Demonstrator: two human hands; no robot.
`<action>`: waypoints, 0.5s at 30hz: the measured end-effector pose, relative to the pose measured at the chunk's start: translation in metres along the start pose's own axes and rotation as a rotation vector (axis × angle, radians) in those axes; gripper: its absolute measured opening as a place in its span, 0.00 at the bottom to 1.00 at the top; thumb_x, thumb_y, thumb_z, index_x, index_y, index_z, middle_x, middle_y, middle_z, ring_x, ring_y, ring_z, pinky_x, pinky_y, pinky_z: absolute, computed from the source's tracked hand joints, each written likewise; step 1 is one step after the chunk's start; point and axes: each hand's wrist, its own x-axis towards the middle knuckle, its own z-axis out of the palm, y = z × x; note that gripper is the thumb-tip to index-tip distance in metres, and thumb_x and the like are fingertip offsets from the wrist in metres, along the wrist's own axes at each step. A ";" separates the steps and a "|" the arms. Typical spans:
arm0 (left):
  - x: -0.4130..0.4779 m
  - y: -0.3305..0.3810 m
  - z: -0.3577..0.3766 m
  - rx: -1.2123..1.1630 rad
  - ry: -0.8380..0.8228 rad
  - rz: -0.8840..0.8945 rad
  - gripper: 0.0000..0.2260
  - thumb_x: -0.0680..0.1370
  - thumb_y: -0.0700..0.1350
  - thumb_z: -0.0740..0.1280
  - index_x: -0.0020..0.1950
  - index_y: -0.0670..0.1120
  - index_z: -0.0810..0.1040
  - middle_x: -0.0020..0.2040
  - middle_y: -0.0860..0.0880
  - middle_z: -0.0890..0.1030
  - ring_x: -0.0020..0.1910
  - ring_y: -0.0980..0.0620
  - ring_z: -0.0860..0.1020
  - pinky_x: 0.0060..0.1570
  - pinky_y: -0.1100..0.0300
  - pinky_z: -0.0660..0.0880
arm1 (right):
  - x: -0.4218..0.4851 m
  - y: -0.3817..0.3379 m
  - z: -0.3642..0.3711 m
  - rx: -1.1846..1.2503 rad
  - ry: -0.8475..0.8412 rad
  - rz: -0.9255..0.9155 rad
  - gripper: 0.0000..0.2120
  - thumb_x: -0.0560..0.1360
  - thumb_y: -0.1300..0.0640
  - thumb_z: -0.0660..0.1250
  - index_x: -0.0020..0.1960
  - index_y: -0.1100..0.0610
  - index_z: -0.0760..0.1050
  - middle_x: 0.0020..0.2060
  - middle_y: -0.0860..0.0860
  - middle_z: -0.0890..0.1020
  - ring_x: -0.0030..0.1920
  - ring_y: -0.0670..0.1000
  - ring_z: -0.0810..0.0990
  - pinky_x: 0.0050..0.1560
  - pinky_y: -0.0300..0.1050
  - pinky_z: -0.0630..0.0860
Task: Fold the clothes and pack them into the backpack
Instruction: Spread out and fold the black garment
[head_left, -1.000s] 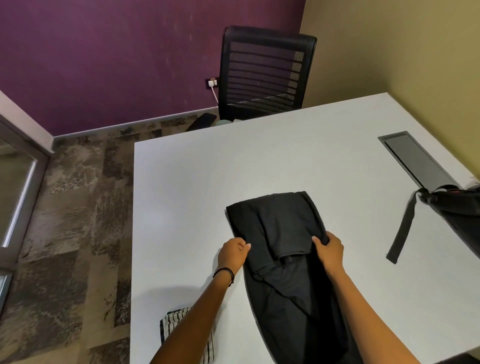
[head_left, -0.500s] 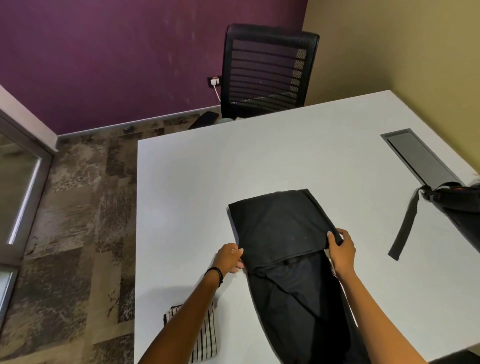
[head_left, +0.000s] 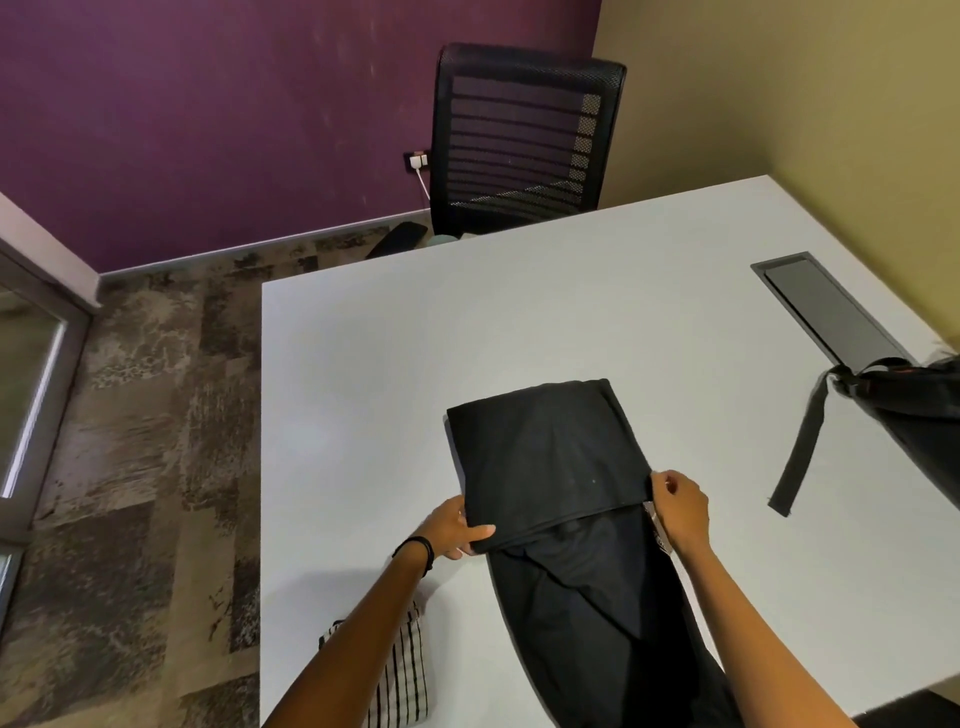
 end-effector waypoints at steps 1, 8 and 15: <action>0.000 0.004 -0.002 -0.013 0.014 -0.019 0.18 0.77 0.55 0.65 0.60 0.47 0.68 0.55 0.45 0.76 0.44 0.50 0.78 0.42 0.62 0.76 | 0.002 -0.004 0.000 0.030 0.023 0.002 0.12 0.78 0.57 0.58 0.39 0.59 0.72 0.36 0.54 0.76 0.39 0.55 0.74 0.39 0.45 0.68; 0.029 0.028 -0.031 -0.193 0.514 0.040 0.22 0.78 0.53 0.63 0.68 0.44 0.65 0.66 0.41 0.72 0.62 0.42 0.74 0.62 0.49 0.73 | 0.032 -0.046 0.015 0.119 0.008 -0.009 0.16 0.80 0.56 0.57 0.65 0.61 0.70 0.61 0.59 0.75 0.60 0.58 0.74 0.57 0.46 0.68; 0.066 0.054 -0.058 -0.277 0.530 0.106 0.20 0.81 0.43 0.59 0.73 0.43 0.63 0.72 0.44 0.65 0.70 0.45 0.66 0.69 0.54 0.64 | 0.077 -0.080 0.038 0.151 -0.021 0.001 0.14 0.80 0.59 0.54 0.56 0.65 0.73 0.56 0.60 0.77 0.55 0.58 0.73 0.56 0.47 0.68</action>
